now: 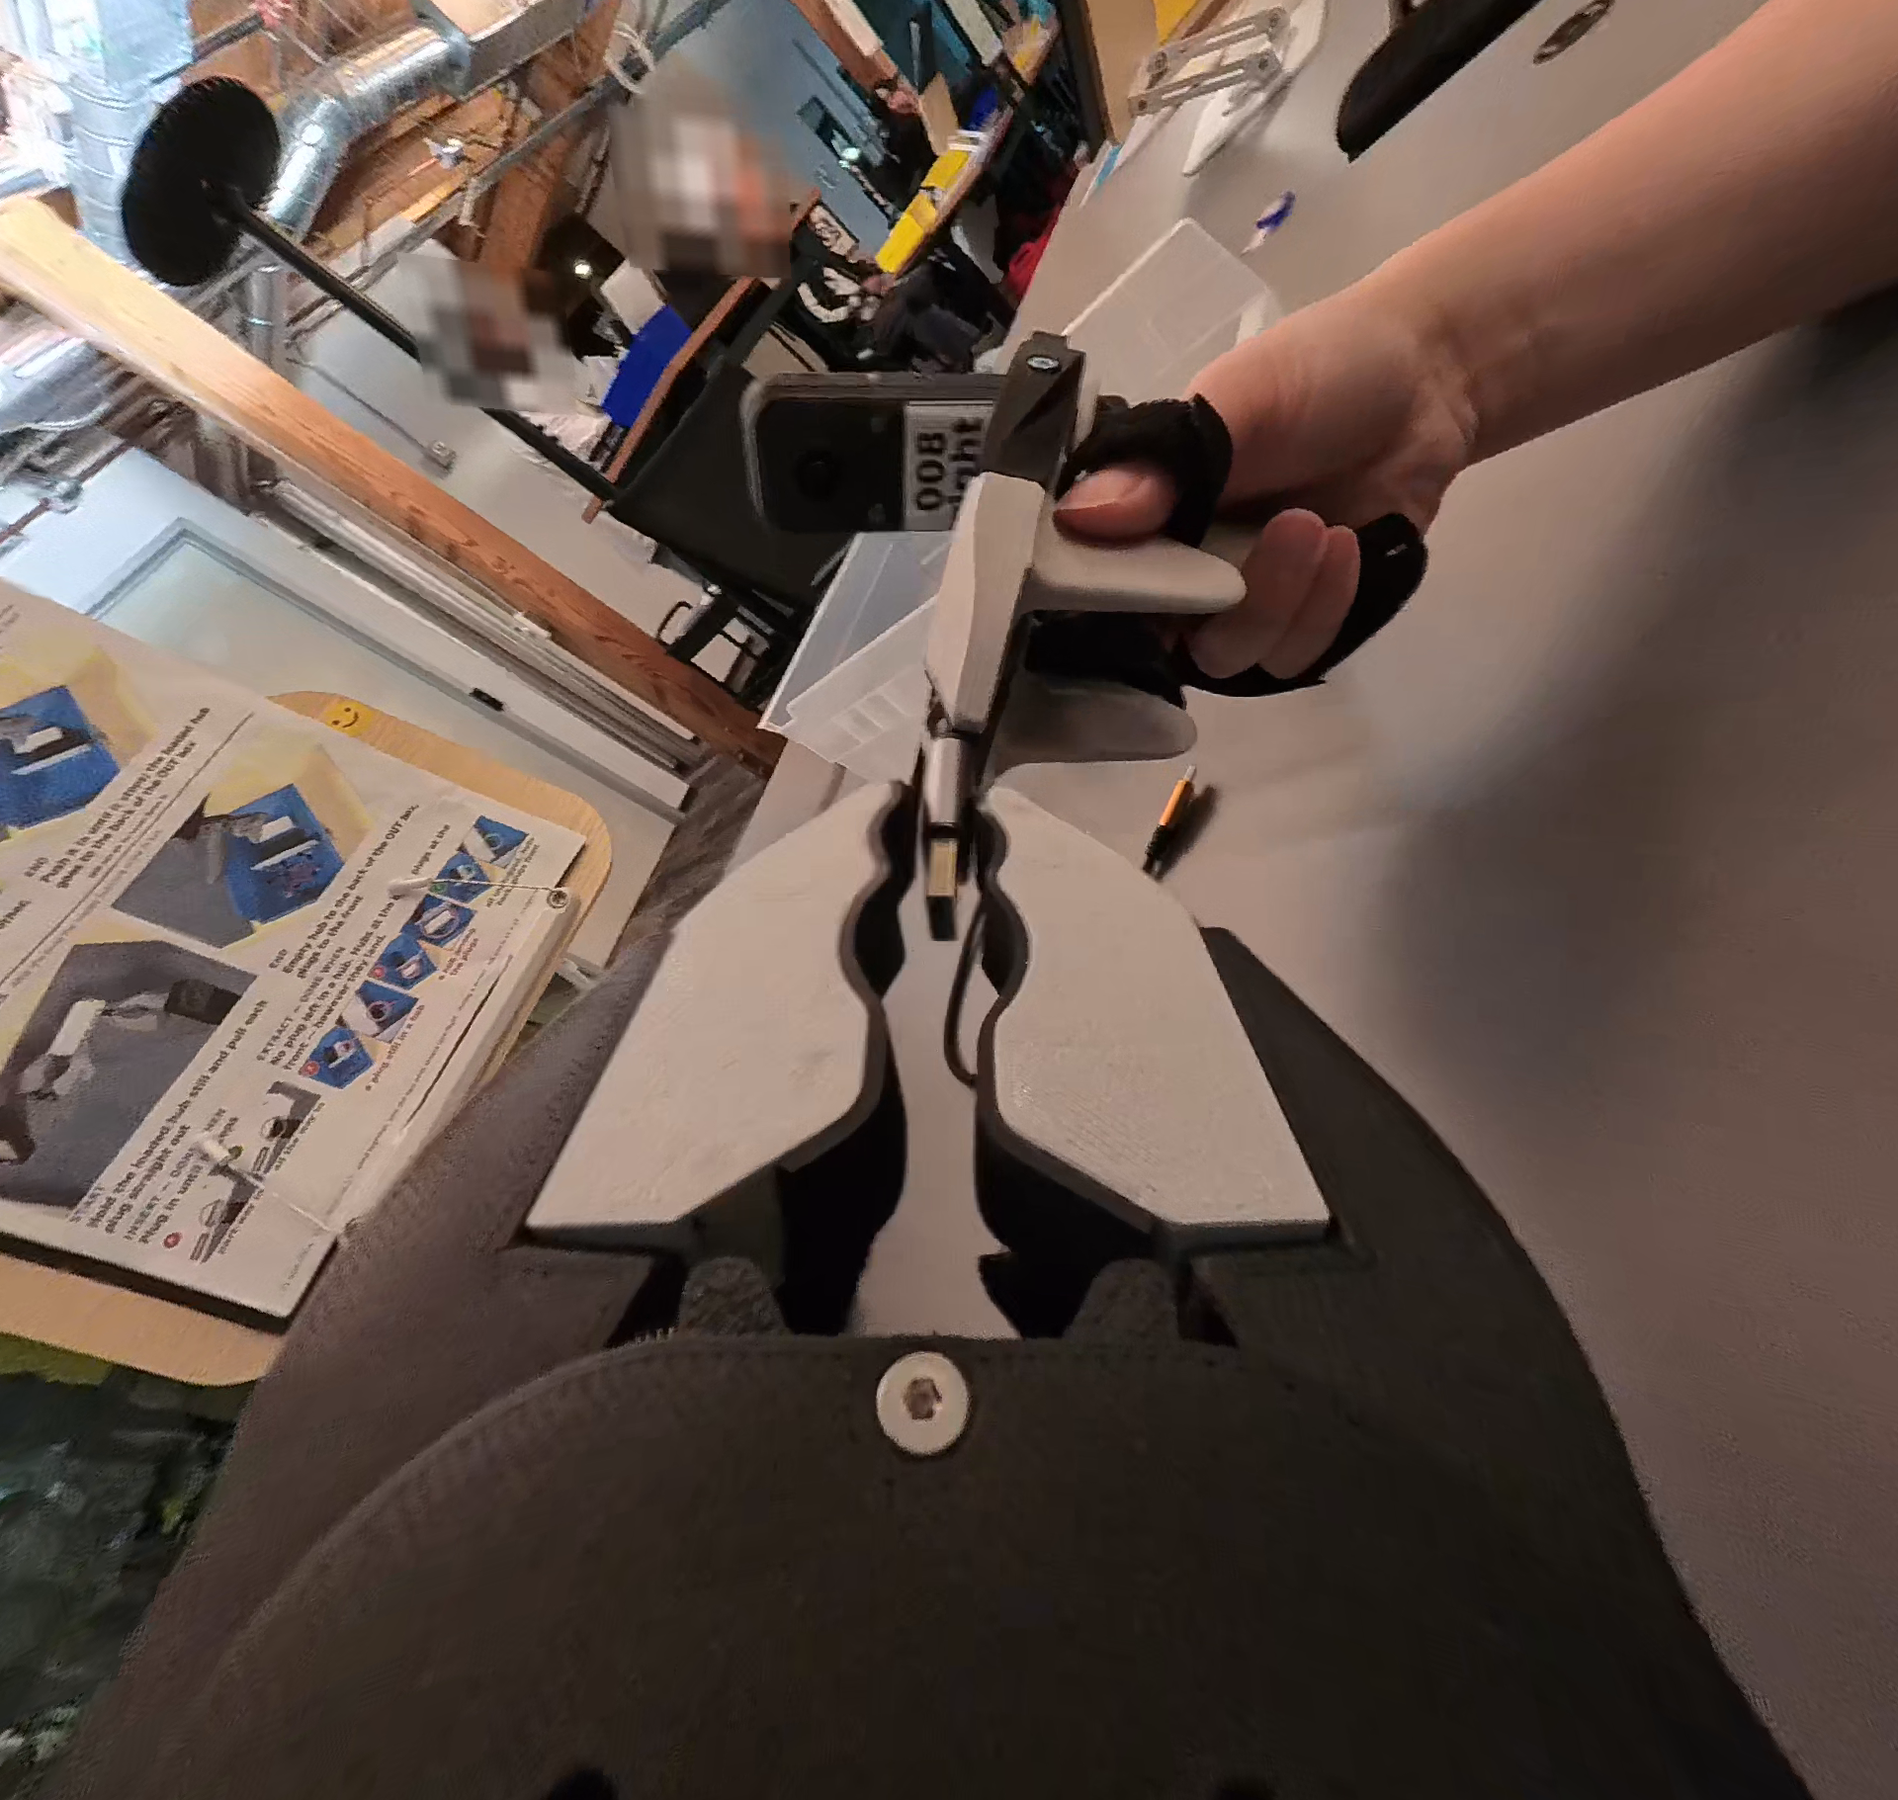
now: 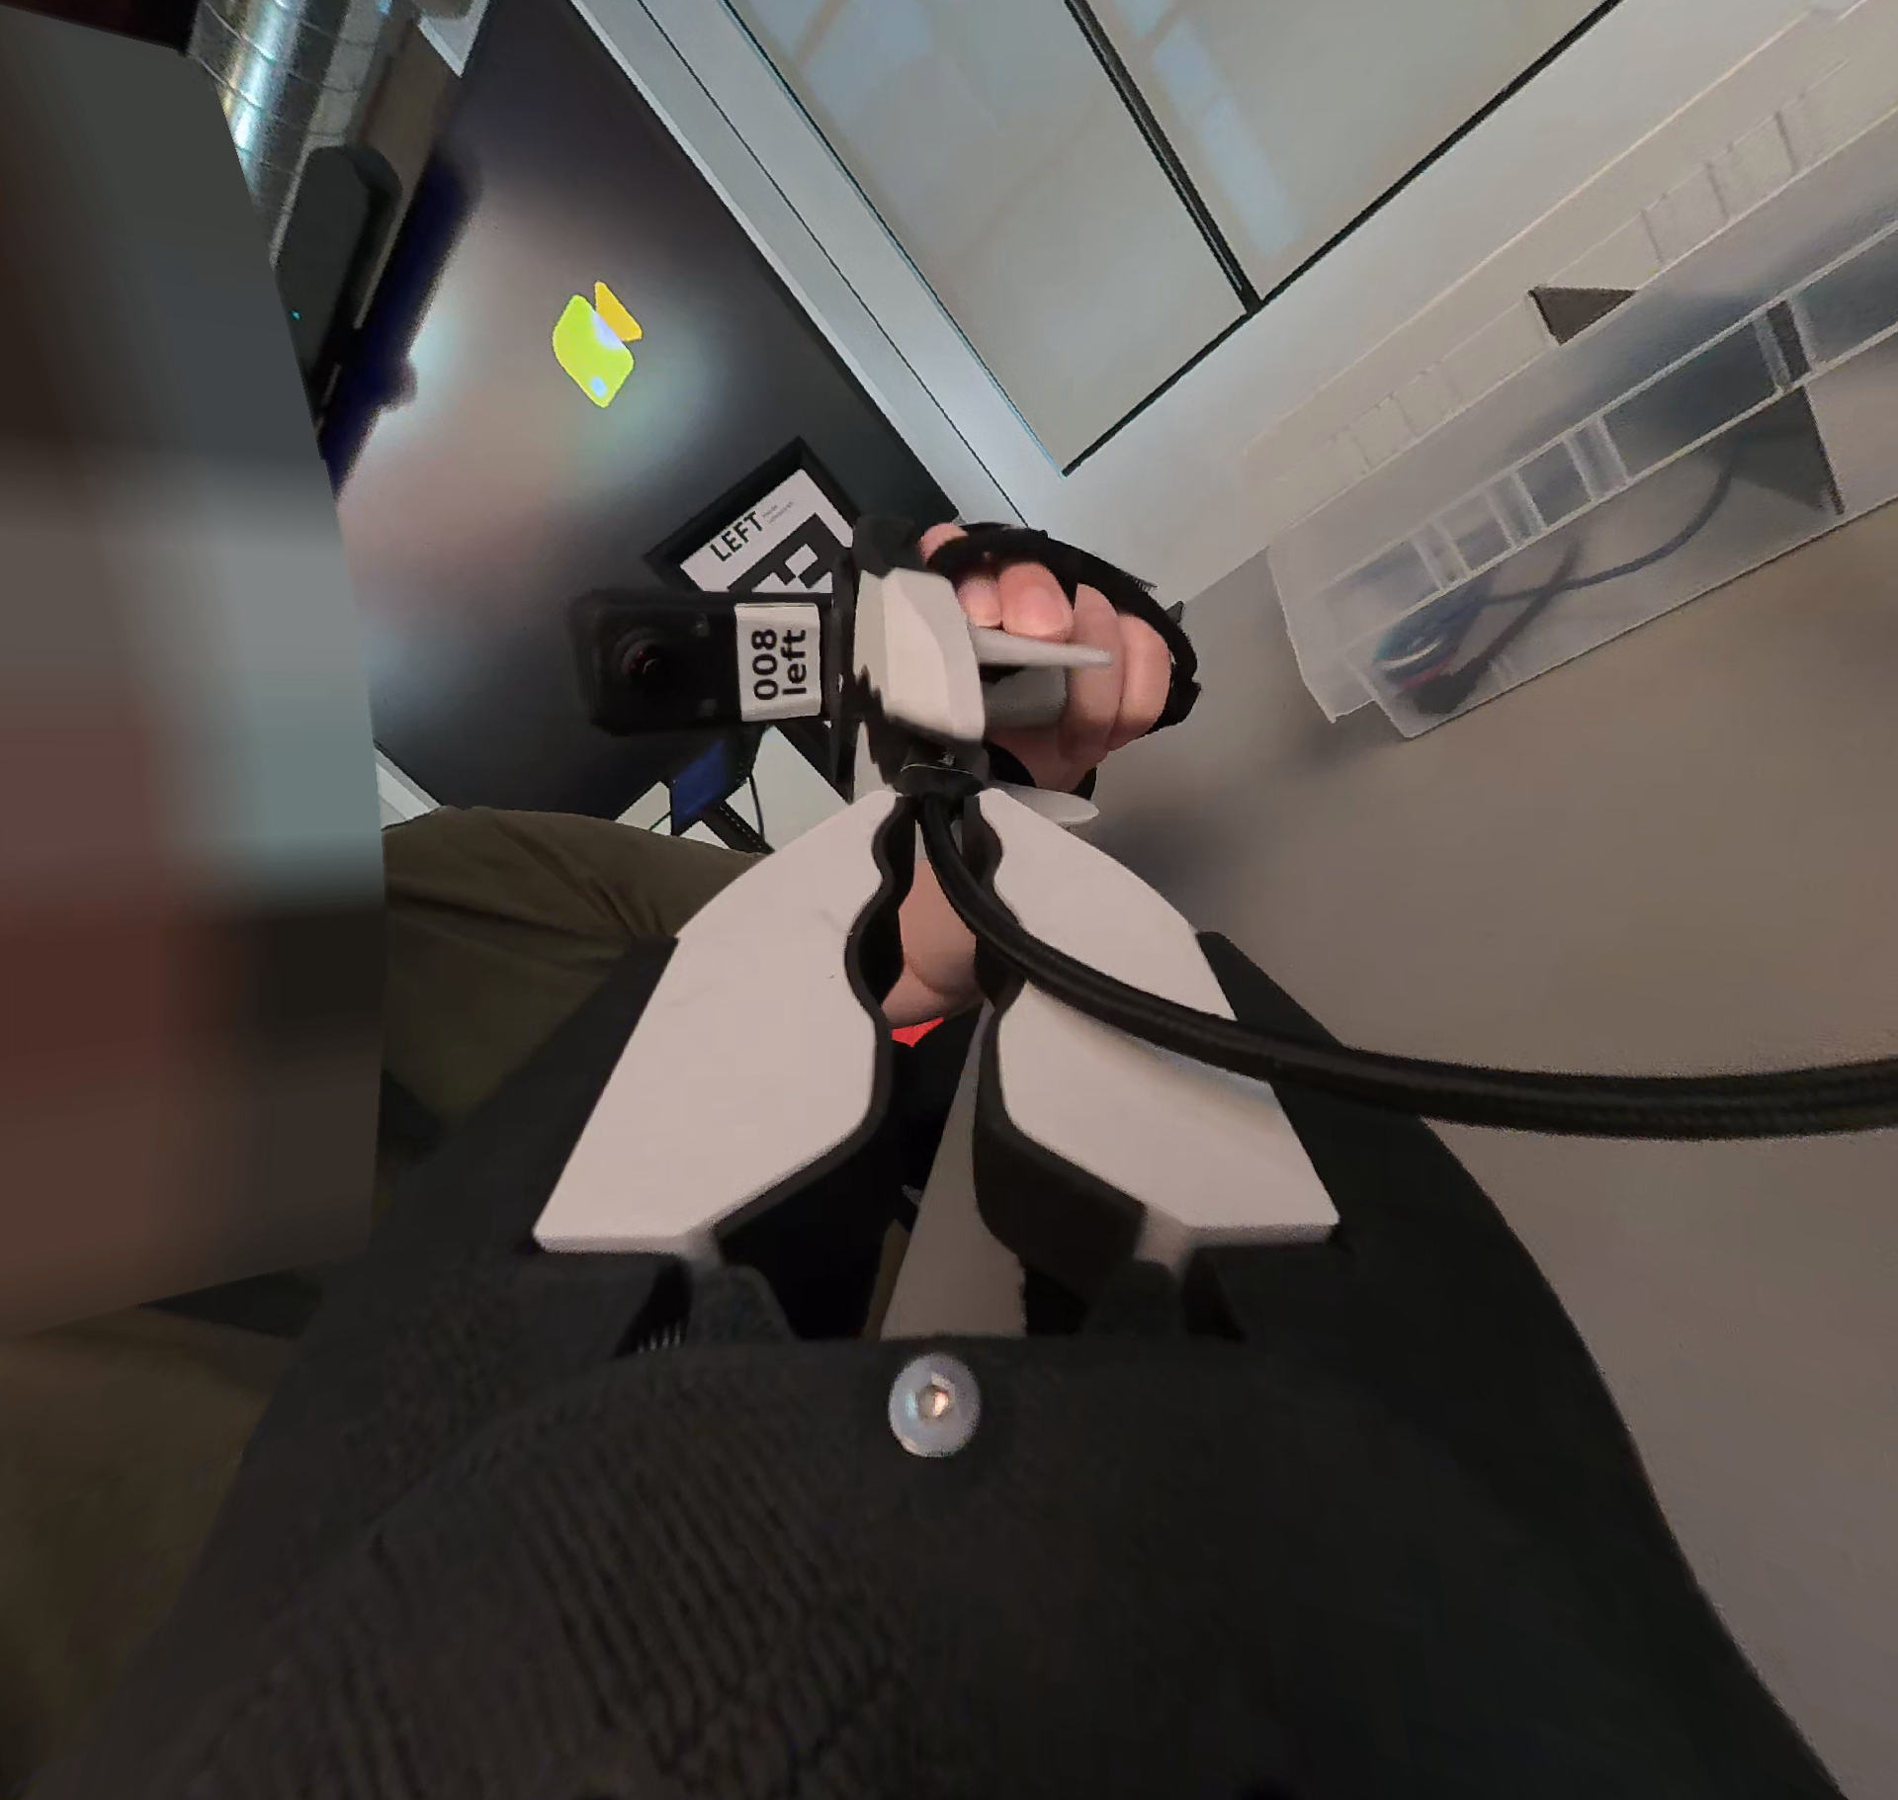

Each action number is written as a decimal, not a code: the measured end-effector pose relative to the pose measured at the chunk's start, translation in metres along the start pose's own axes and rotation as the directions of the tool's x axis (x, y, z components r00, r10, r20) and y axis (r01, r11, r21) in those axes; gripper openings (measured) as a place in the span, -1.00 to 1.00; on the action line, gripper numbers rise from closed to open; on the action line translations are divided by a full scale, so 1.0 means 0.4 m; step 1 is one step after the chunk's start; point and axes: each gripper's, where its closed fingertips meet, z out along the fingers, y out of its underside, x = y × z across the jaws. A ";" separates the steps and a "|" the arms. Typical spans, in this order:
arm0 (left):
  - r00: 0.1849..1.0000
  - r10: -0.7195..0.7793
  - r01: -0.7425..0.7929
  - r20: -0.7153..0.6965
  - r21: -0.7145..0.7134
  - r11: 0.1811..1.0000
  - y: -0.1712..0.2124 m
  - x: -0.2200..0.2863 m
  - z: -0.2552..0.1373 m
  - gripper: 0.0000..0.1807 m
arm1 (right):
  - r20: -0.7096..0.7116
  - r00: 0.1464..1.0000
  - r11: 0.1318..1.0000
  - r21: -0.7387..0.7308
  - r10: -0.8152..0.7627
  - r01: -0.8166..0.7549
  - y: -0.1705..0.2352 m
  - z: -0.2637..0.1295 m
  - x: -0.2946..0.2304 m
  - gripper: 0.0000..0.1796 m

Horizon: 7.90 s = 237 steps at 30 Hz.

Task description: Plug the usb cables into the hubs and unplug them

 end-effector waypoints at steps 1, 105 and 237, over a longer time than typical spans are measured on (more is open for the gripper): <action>1.000 0.007 -0.007 -0.008 0.005 1.000 -0.002 0.004 -0.001 -0.92 | 0.002 1.000 1.000 -0.001 -0.005 0.005 0.001 0.000 -0.002 -0.90; 0.520 -0.545 0.850 0.658 -0.339 0.403 0.612 -0.205 0.149 -0.19 | -0.543 0.577 0.718 -0.072 -0.611 0.693 -0.132 -0.131 -0.044 -0.80; 0.816 -0.508 0.558 0.276 -0.149 0.816 0.008 -0.401 0.250 -0.66 | -0.764 0.100 0.397 -0.214 -0.638 0.893 -0.444 -0.065 -0.057 -0.79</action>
